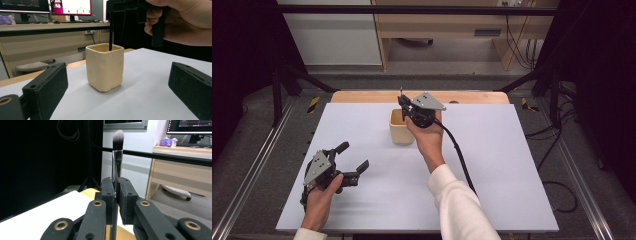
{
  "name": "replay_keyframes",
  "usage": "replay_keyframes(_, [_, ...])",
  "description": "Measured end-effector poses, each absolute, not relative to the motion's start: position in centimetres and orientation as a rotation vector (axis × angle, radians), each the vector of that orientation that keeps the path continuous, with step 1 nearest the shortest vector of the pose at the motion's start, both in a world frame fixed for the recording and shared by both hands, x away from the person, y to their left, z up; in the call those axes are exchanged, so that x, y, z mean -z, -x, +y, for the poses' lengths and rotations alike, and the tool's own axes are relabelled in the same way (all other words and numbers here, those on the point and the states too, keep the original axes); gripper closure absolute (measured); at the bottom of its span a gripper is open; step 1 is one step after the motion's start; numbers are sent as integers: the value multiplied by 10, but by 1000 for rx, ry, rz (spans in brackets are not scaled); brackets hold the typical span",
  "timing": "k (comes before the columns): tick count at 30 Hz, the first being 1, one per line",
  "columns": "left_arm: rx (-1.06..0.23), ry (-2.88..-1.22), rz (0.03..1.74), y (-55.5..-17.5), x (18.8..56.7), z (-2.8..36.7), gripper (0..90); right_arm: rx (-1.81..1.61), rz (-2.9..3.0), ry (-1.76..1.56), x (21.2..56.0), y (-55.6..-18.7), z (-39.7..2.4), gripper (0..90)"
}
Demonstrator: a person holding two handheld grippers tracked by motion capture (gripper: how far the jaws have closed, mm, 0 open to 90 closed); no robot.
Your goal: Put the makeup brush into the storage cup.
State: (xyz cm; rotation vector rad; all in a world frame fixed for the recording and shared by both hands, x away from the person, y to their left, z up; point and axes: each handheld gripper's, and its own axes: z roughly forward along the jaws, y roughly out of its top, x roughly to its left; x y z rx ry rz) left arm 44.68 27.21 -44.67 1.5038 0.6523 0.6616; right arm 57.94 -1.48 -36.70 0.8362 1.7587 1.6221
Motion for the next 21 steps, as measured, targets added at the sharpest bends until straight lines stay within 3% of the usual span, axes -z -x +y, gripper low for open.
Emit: replay_keyframes(21, [-665, -1503, 648, -447, 446, 272, 22, -1598, 1815, -821, 382, -581, -5, 835])
